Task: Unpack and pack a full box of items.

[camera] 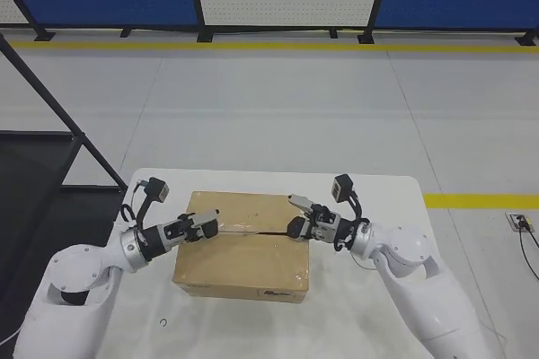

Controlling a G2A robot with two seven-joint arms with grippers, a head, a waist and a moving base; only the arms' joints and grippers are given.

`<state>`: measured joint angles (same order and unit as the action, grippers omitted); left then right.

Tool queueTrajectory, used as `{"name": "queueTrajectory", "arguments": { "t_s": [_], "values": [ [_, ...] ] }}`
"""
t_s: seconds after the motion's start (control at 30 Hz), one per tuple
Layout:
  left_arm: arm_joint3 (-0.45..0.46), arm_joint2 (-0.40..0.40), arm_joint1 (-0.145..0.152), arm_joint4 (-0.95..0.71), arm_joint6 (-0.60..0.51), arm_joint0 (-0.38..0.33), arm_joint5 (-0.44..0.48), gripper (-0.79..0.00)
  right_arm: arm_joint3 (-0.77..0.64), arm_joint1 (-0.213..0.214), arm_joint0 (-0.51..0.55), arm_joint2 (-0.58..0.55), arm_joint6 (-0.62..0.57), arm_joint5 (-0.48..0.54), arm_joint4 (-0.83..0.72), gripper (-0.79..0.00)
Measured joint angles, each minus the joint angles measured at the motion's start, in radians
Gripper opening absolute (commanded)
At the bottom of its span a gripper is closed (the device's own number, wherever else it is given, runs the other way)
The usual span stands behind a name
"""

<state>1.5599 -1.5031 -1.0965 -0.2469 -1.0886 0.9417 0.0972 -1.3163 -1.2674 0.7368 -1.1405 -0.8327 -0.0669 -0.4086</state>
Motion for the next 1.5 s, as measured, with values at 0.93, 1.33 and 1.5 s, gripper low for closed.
{"name": "queueTrajectory", "arguments": {
  "t_s": [0.93,1.33,1.5],
  "values": [
    [-0.132,-0.004,0.028,-0.044,0.011,-0.017,-0.014,0.0,-0.035,-0.003,0.019,0.016,0.042,-0.011,0.002,0.0],
    [-0.179,0.013,0.035,-0.082,0.001,-0.029,-0.005,0.0,-0.184,0.002,0.051,-0.018,0.106,-0.005,0.009,0.0],
    [-0.188,0.021,0.037,-0.093,0.006,-0.033,-0.004,0.0,-0.208,-0.006,0.04,0.025,0.104,-0.029,0.017,0.0]
  ]
}}
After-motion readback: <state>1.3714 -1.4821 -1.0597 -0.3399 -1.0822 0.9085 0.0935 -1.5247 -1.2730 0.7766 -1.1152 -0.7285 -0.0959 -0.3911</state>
